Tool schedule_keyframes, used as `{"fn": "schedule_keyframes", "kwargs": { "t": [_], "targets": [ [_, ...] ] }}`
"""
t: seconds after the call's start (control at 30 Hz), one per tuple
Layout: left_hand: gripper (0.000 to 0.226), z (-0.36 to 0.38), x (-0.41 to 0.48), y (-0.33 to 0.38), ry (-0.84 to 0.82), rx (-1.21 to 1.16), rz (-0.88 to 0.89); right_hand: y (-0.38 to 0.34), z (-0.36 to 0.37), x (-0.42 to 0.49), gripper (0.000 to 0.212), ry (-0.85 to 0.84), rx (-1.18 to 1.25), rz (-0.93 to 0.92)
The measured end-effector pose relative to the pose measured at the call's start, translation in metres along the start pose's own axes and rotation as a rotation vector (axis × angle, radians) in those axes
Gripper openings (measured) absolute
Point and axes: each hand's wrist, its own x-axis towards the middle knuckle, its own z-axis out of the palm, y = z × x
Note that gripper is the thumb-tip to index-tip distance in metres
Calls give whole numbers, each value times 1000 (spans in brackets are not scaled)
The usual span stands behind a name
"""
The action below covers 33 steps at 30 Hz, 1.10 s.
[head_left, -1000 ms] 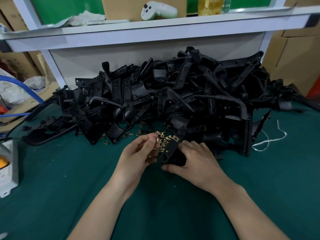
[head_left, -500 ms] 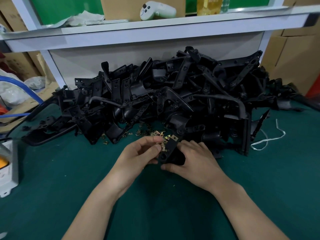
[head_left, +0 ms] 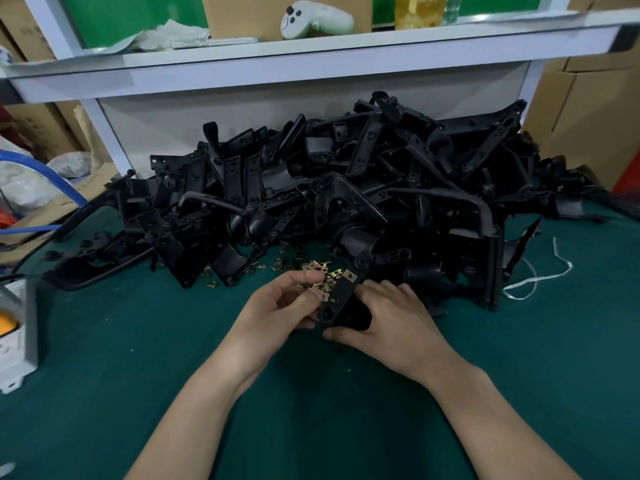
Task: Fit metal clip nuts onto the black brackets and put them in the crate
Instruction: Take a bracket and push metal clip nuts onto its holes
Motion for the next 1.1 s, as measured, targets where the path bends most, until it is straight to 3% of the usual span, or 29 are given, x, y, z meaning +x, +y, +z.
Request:
{"fn": "schedule_keyframes", "kwargs": {
  "t": [0.13,0.27,0.37,0.8,1.1],
  "targets": [
    [17,2,0,1,13,-9,-5,0,0,0,76,0,5,-1],
    [37,6,0,0,41,-41,0,1,1,1,79,1,4,-6],
    [39,7,1,-2,67,-28,15,2,3,1,81,5,11,-11],
    [5,9,-3,3,143,143,77,2,6,2,80,-15,21,9],
    [4,11,-5,3,167,200,88,3,6,2,74,-15,17,6]
  ]
}}
